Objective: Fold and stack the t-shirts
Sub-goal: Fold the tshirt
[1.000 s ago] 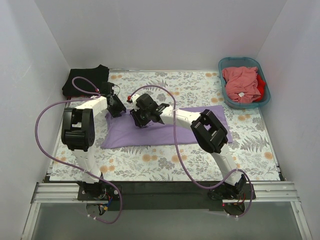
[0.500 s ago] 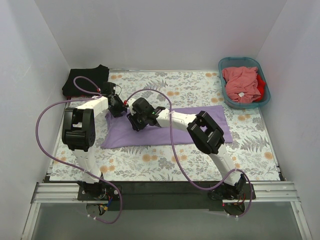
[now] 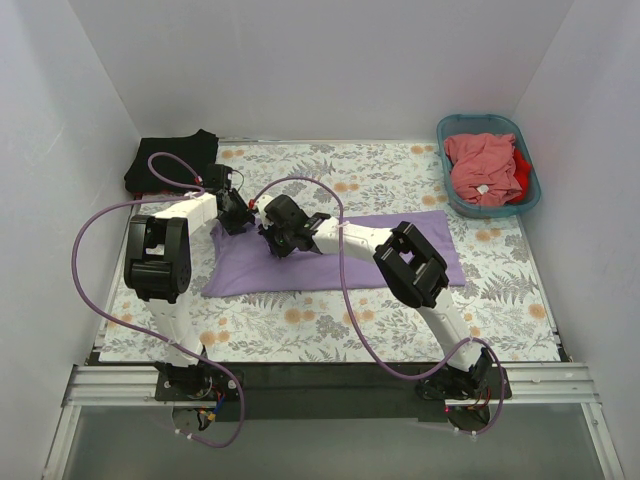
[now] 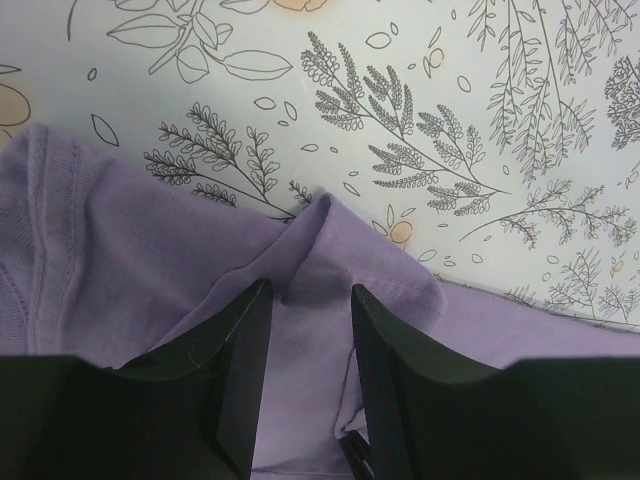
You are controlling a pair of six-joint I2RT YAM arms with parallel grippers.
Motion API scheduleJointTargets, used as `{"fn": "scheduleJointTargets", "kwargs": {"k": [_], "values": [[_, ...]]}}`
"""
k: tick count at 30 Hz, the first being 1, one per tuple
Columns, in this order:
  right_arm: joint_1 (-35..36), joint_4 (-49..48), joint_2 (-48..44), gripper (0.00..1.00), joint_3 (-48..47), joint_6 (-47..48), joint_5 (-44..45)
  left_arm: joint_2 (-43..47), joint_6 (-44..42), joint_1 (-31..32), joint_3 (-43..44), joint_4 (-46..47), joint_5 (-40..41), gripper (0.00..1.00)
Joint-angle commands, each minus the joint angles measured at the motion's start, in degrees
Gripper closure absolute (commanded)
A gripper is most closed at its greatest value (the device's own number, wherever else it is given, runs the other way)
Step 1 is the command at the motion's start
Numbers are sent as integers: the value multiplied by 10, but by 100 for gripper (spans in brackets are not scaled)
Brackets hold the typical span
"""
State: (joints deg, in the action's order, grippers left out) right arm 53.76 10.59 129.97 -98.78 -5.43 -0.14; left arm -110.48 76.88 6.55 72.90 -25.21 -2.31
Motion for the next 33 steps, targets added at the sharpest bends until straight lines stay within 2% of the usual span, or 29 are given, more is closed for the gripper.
{"fn": "scheduleJointTargets", "kwargs": {"k": [1,6,9,21,24,33], "values": [[1,10,-15,99,-5,8,6,17,-7,3,7,5,10,64],[-4,8,-21,99,-4,2,5,16,-4,3,7,4,10,64],[-6,7,-22,99,-2,0,-14,13,-4,3,12,4,13,68],[-8,4,-24,99,1,5,-25,14,-12,3,24,-2,16,100],[-12,2,-38,99,6,16,-14,24,-12,3,36,-11,44,100],[-30,-1,-73,99,22,38,-1,24,-25,3,78,-41,62,100]]}}
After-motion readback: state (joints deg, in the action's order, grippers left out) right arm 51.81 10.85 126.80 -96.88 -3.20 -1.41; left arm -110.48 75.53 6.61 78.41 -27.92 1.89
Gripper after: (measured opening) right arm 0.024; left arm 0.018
